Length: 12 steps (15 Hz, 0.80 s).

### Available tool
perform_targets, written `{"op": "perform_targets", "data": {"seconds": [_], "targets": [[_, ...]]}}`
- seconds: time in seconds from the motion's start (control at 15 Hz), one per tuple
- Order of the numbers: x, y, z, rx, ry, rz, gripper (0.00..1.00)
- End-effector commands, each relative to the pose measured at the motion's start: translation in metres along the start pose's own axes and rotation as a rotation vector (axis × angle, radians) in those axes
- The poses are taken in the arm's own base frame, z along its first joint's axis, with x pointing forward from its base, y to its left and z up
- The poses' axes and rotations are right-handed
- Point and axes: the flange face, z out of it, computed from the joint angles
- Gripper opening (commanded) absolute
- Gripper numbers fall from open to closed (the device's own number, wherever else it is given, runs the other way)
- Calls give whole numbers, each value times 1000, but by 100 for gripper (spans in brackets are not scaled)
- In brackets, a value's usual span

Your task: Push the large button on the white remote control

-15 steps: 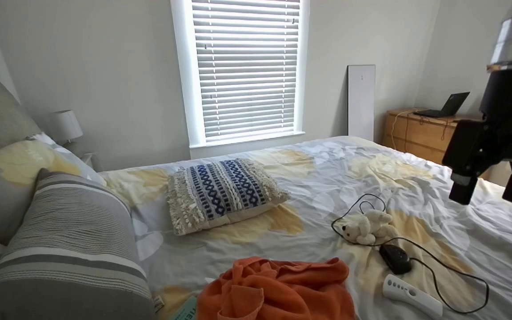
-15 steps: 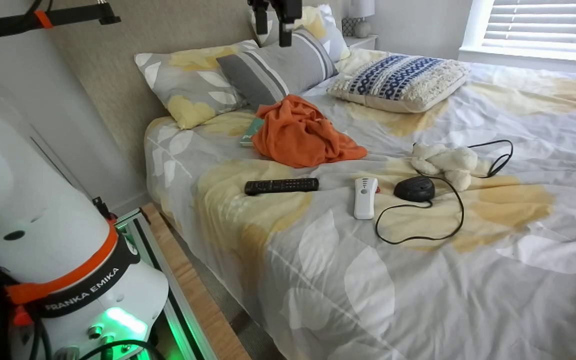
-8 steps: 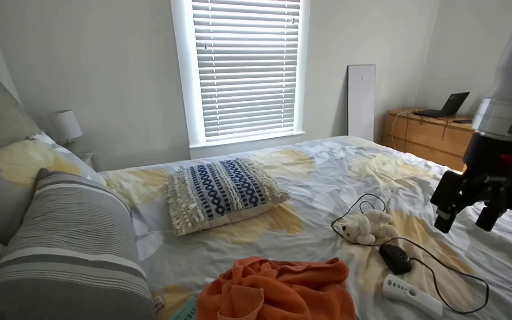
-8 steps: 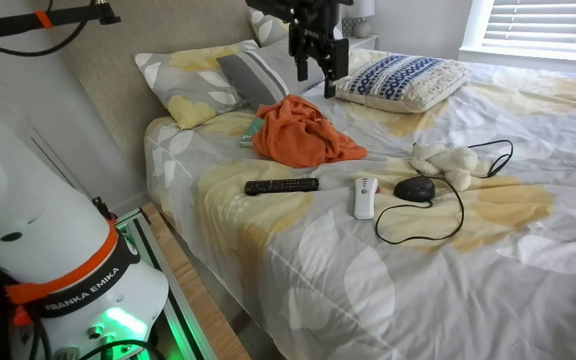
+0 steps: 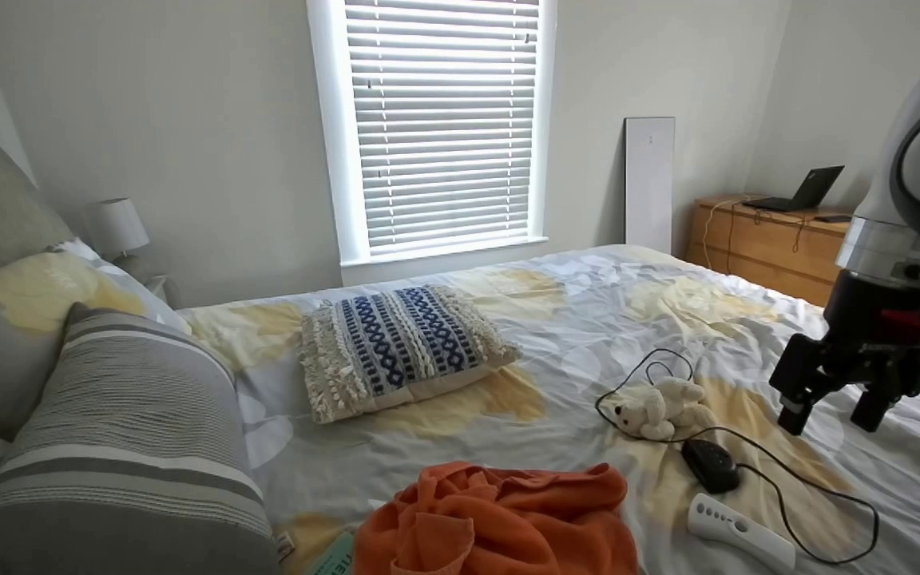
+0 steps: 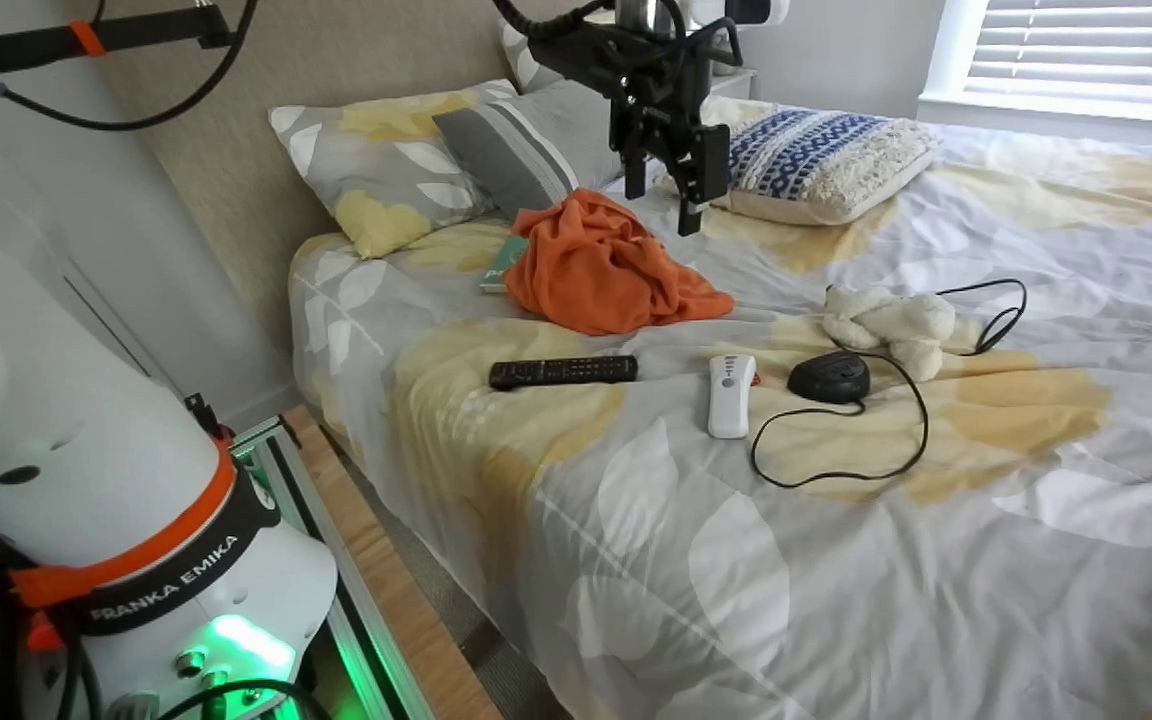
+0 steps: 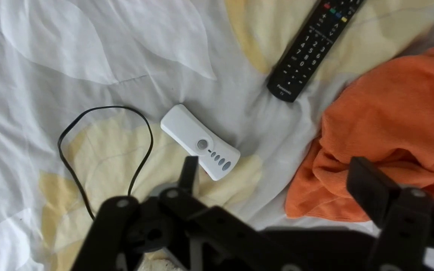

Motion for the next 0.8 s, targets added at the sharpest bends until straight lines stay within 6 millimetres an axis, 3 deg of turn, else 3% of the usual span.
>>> {"op": "perform_targets", "data": {"seconds": [0.0, 0.13, 0.4, 0.47, 0.53, 0.73], "targets": [[0, 0, -1, 0, -1, 0, 100], [1, -3, 6, 8, -38, -16, 100], [10, -3, 56, 3, -91, -38, 100], [11, -2, 68, -4, -106, -24, 75], [14, 0, 78, -12, -106, -23, 73], [25, 6, 106, -41, -87, -16, 49]]}}
